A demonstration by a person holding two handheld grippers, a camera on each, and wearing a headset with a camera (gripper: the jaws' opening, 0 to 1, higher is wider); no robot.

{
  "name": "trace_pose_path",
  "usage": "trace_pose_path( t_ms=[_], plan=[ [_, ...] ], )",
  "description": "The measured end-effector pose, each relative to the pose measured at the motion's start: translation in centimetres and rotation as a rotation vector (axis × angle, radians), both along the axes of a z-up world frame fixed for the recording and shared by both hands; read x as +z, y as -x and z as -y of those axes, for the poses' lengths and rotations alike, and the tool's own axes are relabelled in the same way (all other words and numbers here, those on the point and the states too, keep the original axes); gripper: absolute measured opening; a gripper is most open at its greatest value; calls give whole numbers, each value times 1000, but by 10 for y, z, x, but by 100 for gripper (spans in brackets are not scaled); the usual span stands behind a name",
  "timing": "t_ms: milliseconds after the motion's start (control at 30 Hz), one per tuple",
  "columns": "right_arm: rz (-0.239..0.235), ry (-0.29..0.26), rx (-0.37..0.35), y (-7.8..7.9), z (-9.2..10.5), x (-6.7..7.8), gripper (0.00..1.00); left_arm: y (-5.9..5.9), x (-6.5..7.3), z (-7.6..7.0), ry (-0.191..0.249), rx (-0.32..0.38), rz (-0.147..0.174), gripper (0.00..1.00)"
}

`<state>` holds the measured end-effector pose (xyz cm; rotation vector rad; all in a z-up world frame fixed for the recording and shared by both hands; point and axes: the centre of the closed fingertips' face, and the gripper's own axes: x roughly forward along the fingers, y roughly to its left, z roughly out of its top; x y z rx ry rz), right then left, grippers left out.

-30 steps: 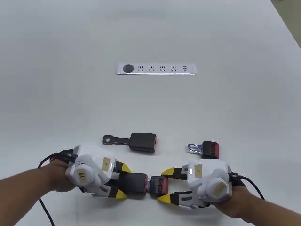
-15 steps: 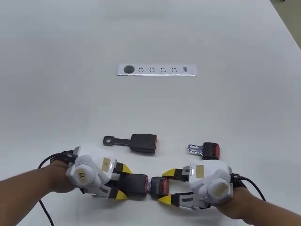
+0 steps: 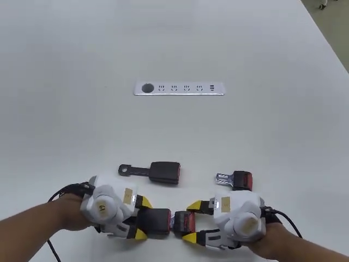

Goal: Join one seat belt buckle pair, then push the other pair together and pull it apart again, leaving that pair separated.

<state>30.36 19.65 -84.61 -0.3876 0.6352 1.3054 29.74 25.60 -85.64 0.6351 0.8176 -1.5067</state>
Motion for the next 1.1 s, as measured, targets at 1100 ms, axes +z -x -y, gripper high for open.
trace_pose_path(
  t_ms=[1100],
  plan=[
    [70, 8, -226, -68, 102, 50, 76, -87, 80, -6, 106, 208, 210, 77]
  ],
)
